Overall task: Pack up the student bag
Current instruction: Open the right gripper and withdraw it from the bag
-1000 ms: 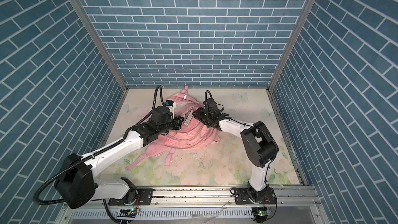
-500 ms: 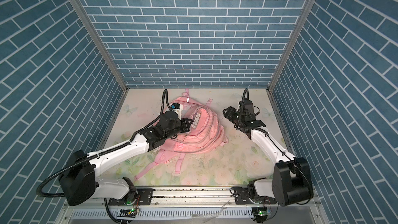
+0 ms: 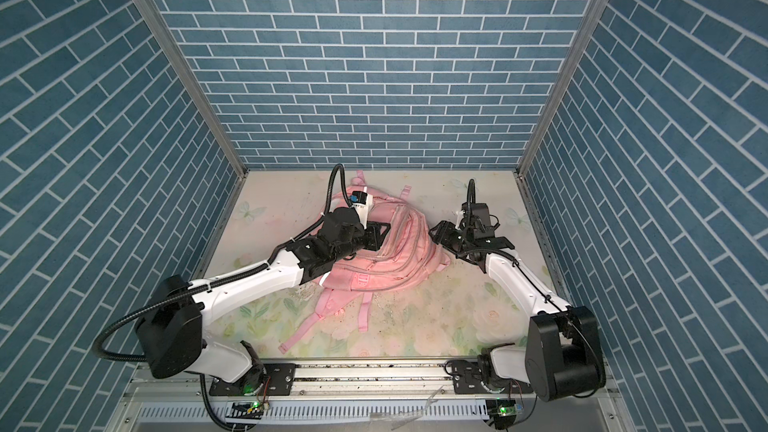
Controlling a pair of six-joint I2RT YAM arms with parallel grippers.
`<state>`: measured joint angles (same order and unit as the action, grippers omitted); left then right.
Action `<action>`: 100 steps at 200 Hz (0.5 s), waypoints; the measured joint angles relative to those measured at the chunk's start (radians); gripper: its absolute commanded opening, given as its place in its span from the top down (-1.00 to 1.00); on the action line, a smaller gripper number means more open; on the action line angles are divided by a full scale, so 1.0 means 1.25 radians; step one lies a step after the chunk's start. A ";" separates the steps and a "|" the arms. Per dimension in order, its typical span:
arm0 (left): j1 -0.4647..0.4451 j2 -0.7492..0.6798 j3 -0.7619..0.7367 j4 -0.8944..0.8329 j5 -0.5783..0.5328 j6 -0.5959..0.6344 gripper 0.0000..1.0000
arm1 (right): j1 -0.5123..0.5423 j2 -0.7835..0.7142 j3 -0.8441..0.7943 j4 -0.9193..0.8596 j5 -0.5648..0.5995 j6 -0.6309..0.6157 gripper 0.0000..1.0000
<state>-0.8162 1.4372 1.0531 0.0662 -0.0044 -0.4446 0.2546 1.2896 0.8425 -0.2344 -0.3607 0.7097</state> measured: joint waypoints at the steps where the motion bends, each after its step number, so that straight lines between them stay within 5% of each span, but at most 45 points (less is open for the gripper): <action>1: 0.001 -0.005 0.000 -0.004 -0.001 0.018 0.00 | 0.000 0.000 0.000 0.000 0.000 -0.001 -0.18; 100: 0.064 -0.110 -0.104 -0.197 0.152 0.785 0.00 | 0.189 0.124 0.250 -0.015 0.020 -0.028 0.03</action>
<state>-0.7361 1.3003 0.9226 -0.1802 0.1856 0.5362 0.4904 1.4445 1.1545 -0.2531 -0.3363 0.6750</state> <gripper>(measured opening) 0.499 0.505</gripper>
